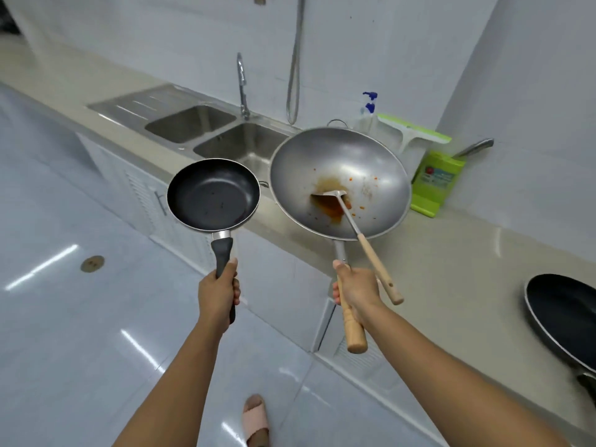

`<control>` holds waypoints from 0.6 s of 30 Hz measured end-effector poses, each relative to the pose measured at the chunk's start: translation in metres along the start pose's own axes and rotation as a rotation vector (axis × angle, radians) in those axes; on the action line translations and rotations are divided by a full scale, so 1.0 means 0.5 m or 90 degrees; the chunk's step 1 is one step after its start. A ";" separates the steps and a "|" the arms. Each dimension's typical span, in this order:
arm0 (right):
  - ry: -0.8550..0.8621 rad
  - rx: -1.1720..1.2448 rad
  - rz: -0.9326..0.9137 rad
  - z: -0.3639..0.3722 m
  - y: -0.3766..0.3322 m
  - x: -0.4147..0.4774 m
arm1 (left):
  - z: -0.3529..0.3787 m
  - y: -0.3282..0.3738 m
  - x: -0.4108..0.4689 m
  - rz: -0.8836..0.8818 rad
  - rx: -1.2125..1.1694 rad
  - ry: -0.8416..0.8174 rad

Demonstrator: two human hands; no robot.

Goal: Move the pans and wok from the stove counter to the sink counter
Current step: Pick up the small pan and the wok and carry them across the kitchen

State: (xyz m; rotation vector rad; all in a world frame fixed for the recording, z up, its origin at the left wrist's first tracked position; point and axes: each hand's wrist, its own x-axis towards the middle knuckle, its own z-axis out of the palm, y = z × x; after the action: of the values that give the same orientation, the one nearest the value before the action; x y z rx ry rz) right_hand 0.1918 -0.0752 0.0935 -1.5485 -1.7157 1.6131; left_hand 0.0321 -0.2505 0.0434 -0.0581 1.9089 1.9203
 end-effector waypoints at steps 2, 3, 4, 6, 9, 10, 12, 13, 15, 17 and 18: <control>-0.037 -0.030 -0.015 0.057 -0.012 -0.008 | -0.057 0.002 0.002 -0.001 -0.007 0.041; -0.056 -0.046 -0.024 0.088 -0.018 -0.010 | -0.087 0.002 0.005 -0.001 -0.009 0.062; -0.079 -0.059 -0.033 0.120 -0.025 -0.013 | -0.116 0.003 0.009 -0.002 -0.010 0.083; -0.128 -0.074 -0.043 0.187 -0.042 -0.019 | -0.176 0.009 0.021 -0.005 -0.017 0.122; -0.180 -0.092 -0.055 0.296 -0.072 -0.030 | -0.269 0.022 0.049 -0.008 -0.027 0.179; -0.194 -0.100 -0.062 0.333 -0.083 -0.034 | -0.300 0.029 0.062 -0.010 -0.033 0.197; -0.218 -0.118 -0.076 0.410 -0.105 -0.043 | -0.364 0.043 0.092 -0.012 -0.046 0.230; -0.232 -0.125 -0.079 0.449 -0.116 -0.047 | -0.396 0.051 0.109 -0.013 -0.053 0.246; -0.258 -0.138 -0.083 0.527 -0.139 -0.054 | -0.460 0.069 0.145 -0.013 -0.062 0.276; -0.275 -0.151 -0.087 0.606 -0.160 -0.060 | -0.521 0.087 0.179 -0.012 -0.073 0.301; -0.281 -0.154 -0.090 0.644 -0.169 -0.063 | -0.550 0.095 0.196 -0.011 -0.077 0.313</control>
State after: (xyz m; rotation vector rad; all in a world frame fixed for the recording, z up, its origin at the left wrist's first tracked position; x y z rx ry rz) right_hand -0.0961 -0.2447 0.0788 -1.1893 -2.2664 1.8259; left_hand -0.1457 -0.4868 0.0423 -0.6324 2.0675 2.1522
